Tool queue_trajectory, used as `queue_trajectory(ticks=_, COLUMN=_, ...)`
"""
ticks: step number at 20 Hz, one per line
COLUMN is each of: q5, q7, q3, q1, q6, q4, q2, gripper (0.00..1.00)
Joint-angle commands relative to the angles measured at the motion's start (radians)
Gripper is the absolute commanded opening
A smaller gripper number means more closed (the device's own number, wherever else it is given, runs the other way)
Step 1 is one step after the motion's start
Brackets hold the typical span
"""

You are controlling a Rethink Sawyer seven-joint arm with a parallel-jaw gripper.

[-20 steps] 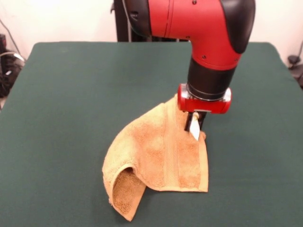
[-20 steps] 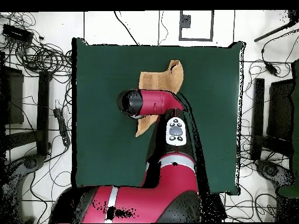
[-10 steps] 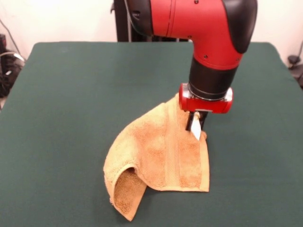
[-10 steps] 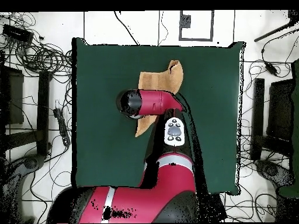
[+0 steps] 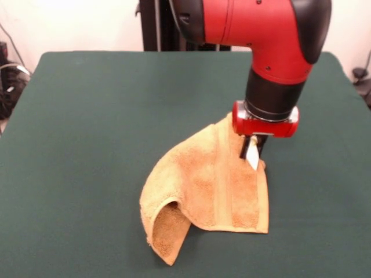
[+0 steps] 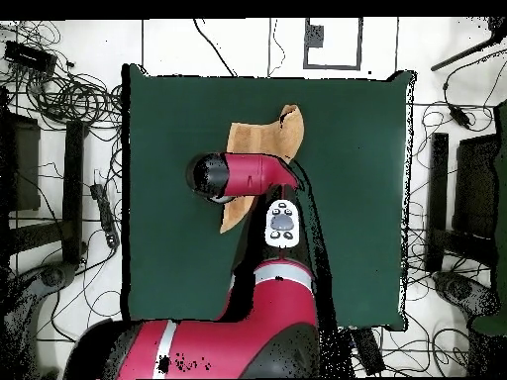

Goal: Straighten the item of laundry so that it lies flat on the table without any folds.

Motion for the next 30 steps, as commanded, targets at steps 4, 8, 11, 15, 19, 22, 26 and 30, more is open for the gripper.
queue_trajectory(ticks=4, q5=0.103, q7=0.260, q3=0.068, q1=0.071, q6=0.030, q4=0.078, q2=0.048, gripper=0.00)
queue_trajectory(ticks=8, q5=0.106, q7=0.255, q3=0.057, q1=0.078, q6=0.028, q4=0.068, q2=0.052, gripper=0.00)
queue_trajectory(ticks=11, q5=0.098, q7=0.229, q3=0.048, q1=0.068, q6=0.026, q4=0.044, q2=0.066, gripper=0.00)
queue_trajectory(ticks=15, q5=0.081, q7=0.191, q3=0.037, q1=0.050, q6=0.029, q4=0.020, q2=0.078, gripper=0.00)
queue_trajectory(ticks=19, q5=0.068, q7=0.175, q3=0.030, q1=0.041, q6=0.021, q4=0.011, q2=0.081, gripper=0.00)
queue_trajectory(ticks=22, q5=0.061, q7=0.168, q3=0.030, q1=0.039, q6=0.003, q4=0.017, q2=0.077, gripper=1.00)
queue_trajectory(ticks=26, q5=0.068, q7=0.172, q3=0.031, q1=0.039, q6=0.019, q4=0.018, q2=0.078, gripper=1.00)
queue_trajectory(ticks=30, q5=0.073, q7=0.169, q3=0.036, q1=0.034, q6=0.031, q4=0.013, q2=0.082, gripper=1.00)
